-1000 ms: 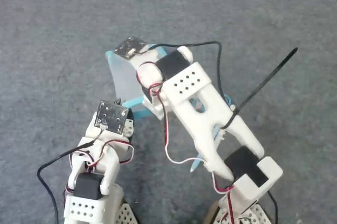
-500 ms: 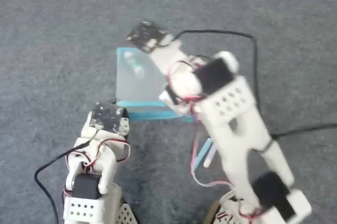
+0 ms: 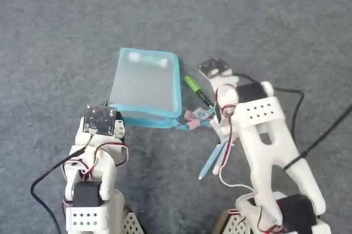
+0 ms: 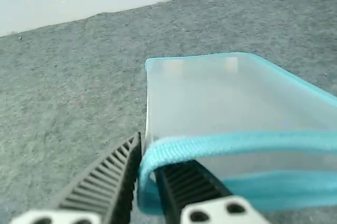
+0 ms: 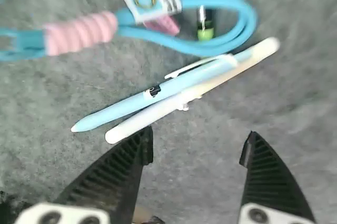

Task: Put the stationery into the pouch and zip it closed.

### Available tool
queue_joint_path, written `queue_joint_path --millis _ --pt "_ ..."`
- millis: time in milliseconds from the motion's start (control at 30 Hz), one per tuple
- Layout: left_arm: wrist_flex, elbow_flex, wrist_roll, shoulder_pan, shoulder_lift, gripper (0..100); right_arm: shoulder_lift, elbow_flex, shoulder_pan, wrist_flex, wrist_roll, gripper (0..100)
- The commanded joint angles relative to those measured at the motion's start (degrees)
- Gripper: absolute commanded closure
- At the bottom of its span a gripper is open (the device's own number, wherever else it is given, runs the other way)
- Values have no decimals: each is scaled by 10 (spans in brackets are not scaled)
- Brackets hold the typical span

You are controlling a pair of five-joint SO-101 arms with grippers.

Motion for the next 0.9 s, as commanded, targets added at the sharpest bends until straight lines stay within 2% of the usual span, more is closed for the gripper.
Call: queue_joint_path --millis 0,233,567,867 --pt "-18 -8 -3 -5 -11 988 26 14 2 -36 -22 732" --pt "-18 -8 -3 -6 -11 988 98 45 8 -74 -35 732" --pt "-18 -8 -3 -6 -11 988 108 83 7 -134 -39 732" --pt "-18 -8 -3 -6 -11 988 108 109 6 -177 -144 732"
